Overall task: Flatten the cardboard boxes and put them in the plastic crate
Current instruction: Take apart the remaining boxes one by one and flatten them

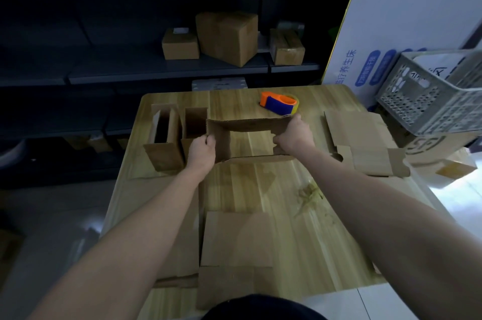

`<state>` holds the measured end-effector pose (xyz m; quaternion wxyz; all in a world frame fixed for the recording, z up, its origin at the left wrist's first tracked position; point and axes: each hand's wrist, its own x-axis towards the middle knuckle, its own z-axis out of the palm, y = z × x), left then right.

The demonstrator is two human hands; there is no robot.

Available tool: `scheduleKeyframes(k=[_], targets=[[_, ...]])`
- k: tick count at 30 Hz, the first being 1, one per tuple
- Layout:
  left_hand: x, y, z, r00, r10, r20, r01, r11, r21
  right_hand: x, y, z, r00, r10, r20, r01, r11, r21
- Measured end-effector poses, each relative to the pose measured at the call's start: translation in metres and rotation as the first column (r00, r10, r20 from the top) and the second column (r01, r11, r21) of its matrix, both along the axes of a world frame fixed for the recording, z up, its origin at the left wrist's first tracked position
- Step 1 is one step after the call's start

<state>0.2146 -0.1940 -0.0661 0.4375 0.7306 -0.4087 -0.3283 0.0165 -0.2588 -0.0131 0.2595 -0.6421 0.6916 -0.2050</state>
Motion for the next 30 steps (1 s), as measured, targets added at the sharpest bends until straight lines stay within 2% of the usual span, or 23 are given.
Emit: scheduleKeyframes(k=[3,5,8,12,16,19,22,24,25,27,28,30], targets=[[-0.004,0.001,0.000,0.950,0.035,-0.311,-0.011,0.997,0.079,0.004,0.003,0.002,0.998,0.039,0.057,-0.038,0.999,-0.007],[-0.006,0.000,0.003,0.840,0.044,-0.541,0.015,0.994,0.104,0.002,0.005,0.002,0.994,0.081,0.075,-0.079,0.996,-0.028],[-0.004,-0.002,0.007,0.702,0.048,-0.710,-0.008,0.998,0.059,-0.006,0.005,0.006,0.988,0.113,0.101,-0.114,0.994,-0.005],[-0.013,-0.008,0.010,0.623,-0.031,-0.782,0.034,0.999,-0.012,-0.012,0.004,0.015,0.983,0.176,0.050,-0.179,0.982,0.058],[-0.036,-0.019,0.019,0.578,0.121,-0.807,-0.154,0.987,0.038,-0.014,0.007,0.023,0.951,0.307,-0.043,-0.301,0.947,0.109],[-0.044,-0.027,0.022,0.537,0.154,-0.829,-0.168,0.983,0.075,-0.020,0.012,0.025,0.932,0.359,-0.047,-0.346,0.922,0.176],[-0.049,-0.032,0.024,0.585,0.170,-0.793,-0.140,0.984,0.107,-0.026,0.016,0.027,0.891,0.454,0.011,-0.434,0.844,0.315],[-0.048,-0.036,0.019,0.646,0.234,-0.727,-0.191,0.971,0.142,-0.030,0.016,0.024,0.871,0.461,0.171,-0.487,0.760,0.431],[-0.048,-0.037,0.017,0.678,0.249,-0.691,-0.210,0.967,0.143,-0.032,0.016,0.021,0.879,0.416,0.234,-0.477,0.766,0.430],[-0.048,-0.036,0.013,0.721,0.221,-0.657,-0.189,0.975,0.121,-0.038,0.008,0.012,0.923,0.284,0.258,-0.356,0.885,0.299],[-0.049,-0.036,0.013,0.723,0.198,-0.661,-0.167,0.980,0.111,-0.042,0.003,0.008,0.957,0.212,0.200,-0.255,0.940,0.227],[-0.049,-0.034,0.014,0.704,0.151,-0.694,-0.130,0.988,0.083,-0.053,-0.003,0.001,0.995,0.091,0.029,-0.095,0.977,0.191]])
